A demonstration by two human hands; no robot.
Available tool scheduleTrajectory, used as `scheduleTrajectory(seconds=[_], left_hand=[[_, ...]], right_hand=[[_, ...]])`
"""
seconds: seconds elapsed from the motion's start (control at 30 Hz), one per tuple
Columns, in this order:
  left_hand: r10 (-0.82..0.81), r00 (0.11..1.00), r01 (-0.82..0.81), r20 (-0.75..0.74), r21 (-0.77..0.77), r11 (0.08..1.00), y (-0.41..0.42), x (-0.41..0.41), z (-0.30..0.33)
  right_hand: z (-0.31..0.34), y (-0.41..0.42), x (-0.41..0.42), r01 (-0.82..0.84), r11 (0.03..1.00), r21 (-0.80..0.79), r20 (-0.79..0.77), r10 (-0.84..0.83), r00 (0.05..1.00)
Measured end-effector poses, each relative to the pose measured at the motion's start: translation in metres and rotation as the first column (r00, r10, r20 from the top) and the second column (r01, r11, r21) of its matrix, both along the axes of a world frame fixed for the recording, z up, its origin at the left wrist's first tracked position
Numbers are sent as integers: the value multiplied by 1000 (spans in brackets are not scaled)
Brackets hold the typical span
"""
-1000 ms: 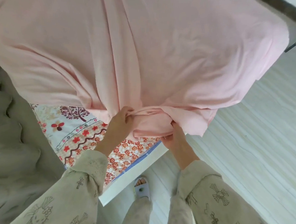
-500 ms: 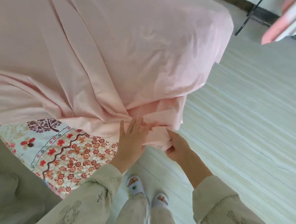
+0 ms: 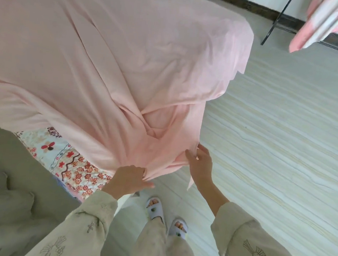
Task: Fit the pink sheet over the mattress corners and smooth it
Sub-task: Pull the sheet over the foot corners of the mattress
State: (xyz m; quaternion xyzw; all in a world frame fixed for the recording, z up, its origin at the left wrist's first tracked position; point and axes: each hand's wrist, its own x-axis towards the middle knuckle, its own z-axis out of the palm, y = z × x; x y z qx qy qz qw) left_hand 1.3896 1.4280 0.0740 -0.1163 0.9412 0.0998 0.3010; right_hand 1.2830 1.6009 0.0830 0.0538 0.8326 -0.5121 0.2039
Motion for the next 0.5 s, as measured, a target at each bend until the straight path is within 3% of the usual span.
scheduleTrajectory(seconds=[0.1,0.13,0.2,0.27,0.37,0.43,0.5], left_hand=[[-4,1000,4,20,-42,999,0,21,9],[4,1000,-5,-16,-30,1000,0,28,15],[-43,971,34,-234,-42,999,-5,43,22],[-5,963,6,-268,4,1000,-12,53,28],[-36,986,41,-163,29,999,-28,66,36],[-9,986,24,-169,87,996,-38,76,46],[-25,994,37,-104,117,992,-47,89,52]], right_hand=[[12,-2,19,-153,976,153,-184,180,966],[17,-1,24,-181,963,200,-226,226,948],[24,-1,33,-228,926,299,-295,317,901],[27,-3,39,-295,883,365,-338,421,842],[39,-17,58,-389,894,221,-266,439,858],[50,-31,76,-353,932,83,-113,361,926],[53,-41,96,-311,948,63,-46,314,948]])
